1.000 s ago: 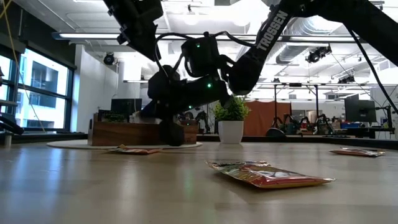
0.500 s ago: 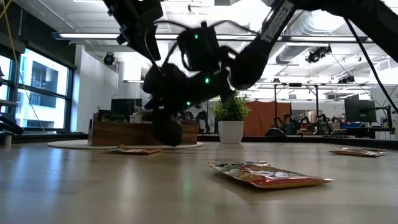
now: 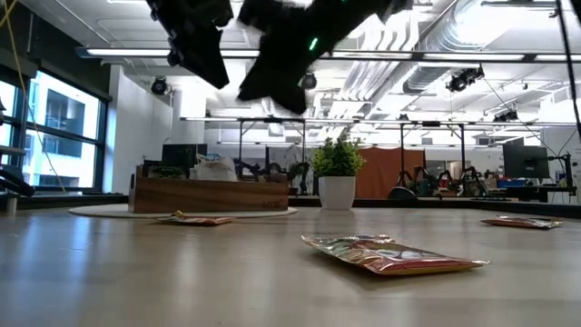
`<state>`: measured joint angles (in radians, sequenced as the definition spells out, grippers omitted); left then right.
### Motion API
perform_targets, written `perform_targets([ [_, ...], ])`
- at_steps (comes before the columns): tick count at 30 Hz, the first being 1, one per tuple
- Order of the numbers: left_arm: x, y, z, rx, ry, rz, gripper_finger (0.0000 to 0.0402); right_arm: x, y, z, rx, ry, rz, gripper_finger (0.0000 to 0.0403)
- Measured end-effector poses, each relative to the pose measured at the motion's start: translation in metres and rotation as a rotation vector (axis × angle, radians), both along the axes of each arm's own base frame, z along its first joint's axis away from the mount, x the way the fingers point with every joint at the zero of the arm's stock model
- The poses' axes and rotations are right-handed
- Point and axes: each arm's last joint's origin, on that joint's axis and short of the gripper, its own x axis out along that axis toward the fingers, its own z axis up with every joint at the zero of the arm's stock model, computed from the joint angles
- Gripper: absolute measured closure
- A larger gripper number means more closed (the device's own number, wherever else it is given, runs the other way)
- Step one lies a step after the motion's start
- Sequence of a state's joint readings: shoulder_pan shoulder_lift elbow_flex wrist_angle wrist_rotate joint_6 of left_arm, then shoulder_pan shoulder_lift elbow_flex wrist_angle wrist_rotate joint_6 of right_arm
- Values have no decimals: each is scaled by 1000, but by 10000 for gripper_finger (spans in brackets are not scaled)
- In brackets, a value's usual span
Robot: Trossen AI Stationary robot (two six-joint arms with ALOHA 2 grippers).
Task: Pick & Place Tea
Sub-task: Put the orange tea bag into the right section of the wooden organizer
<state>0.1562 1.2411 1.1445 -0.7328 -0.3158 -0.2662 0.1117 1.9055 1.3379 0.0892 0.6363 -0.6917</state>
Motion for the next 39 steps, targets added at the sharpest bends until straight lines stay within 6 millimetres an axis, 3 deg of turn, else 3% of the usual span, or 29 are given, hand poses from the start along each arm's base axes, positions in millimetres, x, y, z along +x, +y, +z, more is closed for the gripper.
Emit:
perform_targets([
  [5,-6,-1,0,5,-6,14,273,-48,9,37,110,108,-99,316],
  [11,-9,-3,-10,-13,13,18,273,-105,15,52,519,258,-182,333],
  [17,-8,-3,-15,-21,0,19,273,-149,21,16,841,350,-387,328],
  [25,-7,-3,-14,-33,-8,3,273,-209,-3,-35,970,424,-889,282],
  [32,-7,-3,-14,-46,-16,17,273,-239,-12,-72,1045,480,-1093,249],
  [39,-7,-3,-14,-46,-17,19,273,-248,-14,-99,1120,412,-1097,235],
])
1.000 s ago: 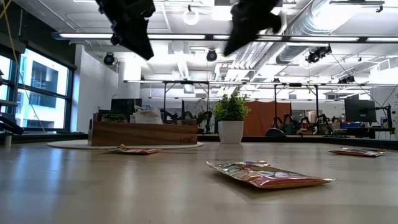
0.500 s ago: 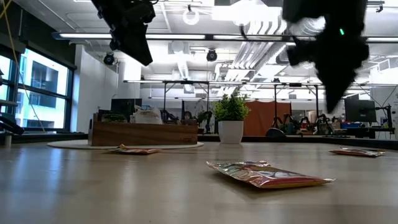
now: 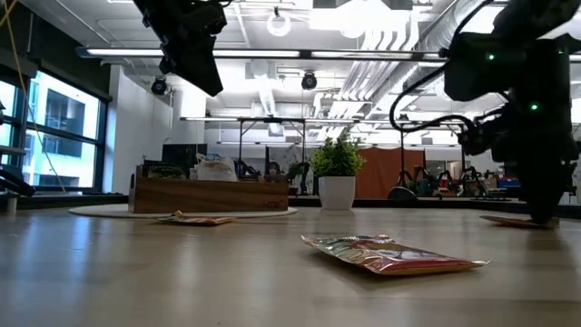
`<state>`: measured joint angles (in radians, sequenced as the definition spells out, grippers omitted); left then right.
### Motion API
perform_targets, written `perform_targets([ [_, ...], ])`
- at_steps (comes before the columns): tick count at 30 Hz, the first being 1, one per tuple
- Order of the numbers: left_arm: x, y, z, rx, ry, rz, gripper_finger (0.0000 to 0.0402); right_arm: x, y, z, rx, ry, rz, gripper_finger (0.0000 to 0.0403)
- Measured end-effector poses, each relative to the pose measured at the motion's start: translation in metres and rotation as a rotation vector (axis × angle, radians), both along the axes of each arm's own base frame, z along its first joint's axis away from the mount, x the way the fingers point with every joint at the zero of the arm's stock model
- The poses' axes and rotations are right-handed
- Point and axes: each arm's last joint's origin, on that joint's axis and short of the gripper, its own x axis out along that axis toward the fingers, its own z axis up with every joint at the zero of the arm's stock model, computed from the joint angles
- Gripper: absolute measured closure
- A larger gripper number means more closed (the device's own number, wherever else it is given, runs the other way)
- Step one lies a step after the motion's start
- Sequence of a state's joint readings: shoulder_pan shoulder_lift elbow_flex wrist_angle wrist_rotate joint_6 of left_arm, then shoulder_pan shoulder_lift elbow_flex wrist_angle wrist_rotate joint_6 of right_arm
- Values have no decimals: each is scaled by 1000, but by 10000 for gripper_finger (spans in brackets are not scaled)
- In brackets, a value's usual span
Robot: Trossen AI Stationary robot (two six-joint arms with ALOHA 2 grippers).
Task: Pick & Place Tea
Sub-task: Put the orange tea bag into the right section of the wooden organizer
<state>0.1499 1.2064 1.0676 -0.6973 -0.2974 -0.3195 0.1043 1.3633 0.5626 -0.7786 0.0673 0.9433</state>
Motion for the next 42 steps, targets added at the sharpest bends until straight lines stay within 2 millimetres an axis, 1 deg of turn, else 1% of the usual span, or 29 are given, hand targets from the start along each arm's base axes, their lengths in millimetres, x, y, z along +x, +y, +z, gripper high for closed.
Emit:
perform_targets([
  [4,0,0,0,0,0,0,273,1,0,-7,3,-68,-2,240],
  [7,0,0,0,0,0,0,273,1,-1,-7,-16,-69,-2,257],
  [9,0,0,0,1,-1,0,273,1,-1,-8,-23,-69,1,280],
  [12,0,0,0,1,-1,1,273,1,-1,-8,-36,-70,13,333],
  [14,0,0,0,1,-1,1,273,1,-1,-8,-52,-74,65,373],
  [15,0,0,0,1,-1,0,273,1,-2,-7,-63,-77,97,387],
  [16,0,0,0,2,0,0,273,3,-2,-5,-77,-86,118,394],
  [18,0,0,0,4,1,-3,273,9,-3,3,-143,-124,139,388],
  [19,0,0,0,4,1,-3,273,16,-4,9,-195,-162,151,384],
  [21,0,0,0,6,-1,-4,273,33,-6,27,-317,-293,197,383],
  [23,1,0,1,9,-9,-4,273,52,-7,44,-488,-418,293,392],
  [25,2,0,2,20,-16,-14,273,70,-8,56,-685,-512,451,400],
  [27,2,0,2,29,-16,-24,273,89,-7,72,-897,-593,642,398],
  [29,3,1,3,36,-24,-33,273,105,-7,81,-1095,-612,777,397],
  [31,4,1,4,43,-30,-39,273,119,-10,81,-1244,-597,881,400],
  [34,4,0,4,40,-28,-47,273,141,-21,72,-1338,-489,1034,400],
  [36,4,0,4,40,-30,-47,273,159,-32,64,-1340,-407,1101,401],
  [38,4,0,4,40,-29,-47,273,180,-43,58,-1336,-337,1131,401],
  [42,4,0,4,39,-28,-47,273,220,-67,54,-1316,-188,1157,402],
])
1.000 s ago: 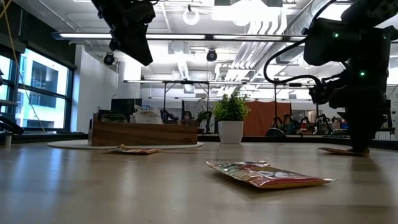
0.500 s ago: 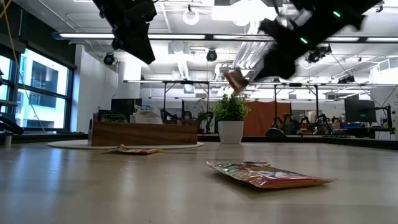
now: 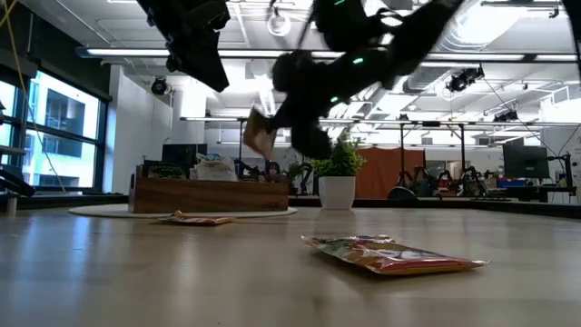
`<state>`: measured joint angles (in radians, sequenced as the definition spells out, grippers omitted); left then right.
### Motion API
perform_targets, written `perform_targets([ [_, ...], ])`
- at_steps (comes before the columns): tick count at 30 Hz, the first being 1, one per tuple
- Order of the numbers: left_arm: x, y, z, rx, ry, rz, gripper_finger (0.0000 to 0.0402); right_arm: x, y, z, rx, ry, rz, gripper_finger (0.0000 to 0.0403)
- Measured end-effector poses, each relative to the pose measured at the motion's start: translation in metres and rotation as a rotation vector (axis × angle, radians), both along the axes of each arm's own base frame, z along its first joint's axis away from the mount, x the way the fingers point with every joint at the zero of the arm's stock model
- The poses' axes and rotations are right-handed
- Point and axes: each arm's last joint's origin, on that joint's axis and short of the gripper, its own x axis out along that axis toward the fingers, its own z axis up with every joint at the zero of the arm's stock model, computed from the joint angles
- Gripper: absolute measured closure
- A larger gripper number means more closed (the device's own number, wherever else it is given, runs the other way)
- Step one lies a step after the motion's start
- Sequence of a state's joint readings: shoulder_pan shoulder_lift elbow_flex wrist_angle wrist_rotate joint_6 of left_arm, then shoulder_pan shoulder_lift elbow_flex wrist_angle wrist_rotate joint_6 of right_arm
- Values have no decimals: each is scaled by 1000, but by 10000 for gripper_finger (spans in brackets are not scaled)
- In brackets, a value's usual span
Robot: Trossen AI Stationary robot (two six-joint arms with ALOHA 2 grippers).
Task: Pick & Place Tea
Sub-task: Put the orange tea bag into the right section of the wooden organizer
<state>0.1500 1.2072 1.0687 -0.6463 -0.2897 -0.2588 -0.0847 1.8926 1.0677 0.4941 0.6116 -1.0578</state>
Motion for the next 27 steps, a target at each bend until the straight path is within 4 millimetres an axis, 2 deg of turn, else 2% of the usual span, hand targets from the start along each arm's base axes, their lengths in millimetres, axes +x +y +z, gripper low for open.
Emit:
perform_targets([
  [5,0,0,0,-8,2,-8,273,26,-27,-19,22,235,-27,402],
  [10,0,0,-1,-9,10,-9,273,37,-45,-23,37,260,-41,402],
  [18,0,-1,-2,-15,16,-13,273,36,-49,-25,21,303,-10,393],
  [23,0,-1,-2,-16,16,-14,273,37,-47,-26,60,277,20,352],
  [27,0,-1,-2,-16,16,-14,273,38,-40,-24,45,254,-42,309],
])
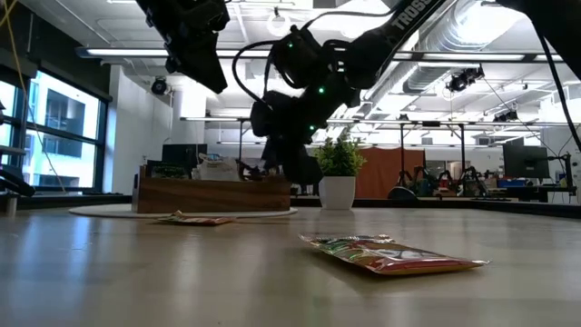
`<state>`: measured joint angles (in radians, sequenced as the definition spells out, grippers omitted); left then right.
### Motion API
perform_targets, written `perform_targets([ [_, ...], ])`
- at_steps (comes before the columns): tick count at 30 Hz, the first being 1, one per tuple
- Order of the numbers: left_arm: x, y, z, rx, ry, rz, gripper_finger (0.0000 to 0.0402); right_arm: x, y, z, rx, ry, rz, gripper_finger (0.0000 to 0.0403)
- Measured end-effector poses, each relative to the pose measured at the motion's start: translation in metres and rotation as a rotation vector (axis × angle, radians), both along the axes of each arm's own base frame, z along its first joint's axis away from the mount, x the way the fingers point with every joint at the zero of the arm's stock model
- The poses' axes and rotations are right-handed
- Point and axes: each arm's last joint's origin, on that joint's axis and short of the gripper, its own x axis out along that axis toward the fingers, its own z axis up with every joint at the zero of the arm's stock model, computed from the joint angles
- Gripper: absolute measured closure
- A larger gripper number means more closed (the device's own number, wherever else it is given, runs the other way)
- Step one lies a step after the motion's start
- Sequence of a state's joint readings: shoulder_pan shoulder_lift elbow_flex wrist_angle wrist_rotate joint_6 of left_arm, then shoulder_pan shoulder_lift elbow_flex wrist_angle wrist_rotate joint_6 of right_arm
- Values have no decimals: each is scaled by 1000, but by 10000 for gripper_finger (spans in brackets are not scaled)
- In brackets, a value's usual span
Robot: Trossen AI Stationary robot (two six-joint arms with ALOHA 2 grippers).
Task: Pick & Place Tea
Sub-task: Put the orange tea bag into the right section of the wooden organizer
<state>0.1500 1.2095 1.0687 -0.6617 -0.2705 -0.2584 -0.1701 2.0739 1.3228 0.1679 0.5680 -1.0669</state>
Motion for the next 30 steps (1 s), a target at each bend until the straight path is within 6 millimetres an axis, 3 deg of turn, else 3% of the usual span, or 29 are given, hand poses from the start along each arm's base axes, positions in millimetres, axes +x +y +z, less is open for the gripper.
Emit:
perform_targets([
  [6,0,-1,0,-15,-3,-15,273,3,46,2,223,-116,20,275],
  [11,1,-3,0,-82,-14,-67,273,3,97,-3,568,-118,184,275],
  [15,2,-15,-8,-149,-6,-118,273,-4,124,-6,632,-73,153,285],
  [19,-3,-35,-34,-189,-21,-99,273,-14,146,-11,586,14,119,299],
  [23,-9,-58,-70,-367,-19,-64,273,-25,164,-17,562,94,92,319],
  [30,-19,-96,-108,-615,-64,-40,273,-41,183,-26,721,240,100,376],
])
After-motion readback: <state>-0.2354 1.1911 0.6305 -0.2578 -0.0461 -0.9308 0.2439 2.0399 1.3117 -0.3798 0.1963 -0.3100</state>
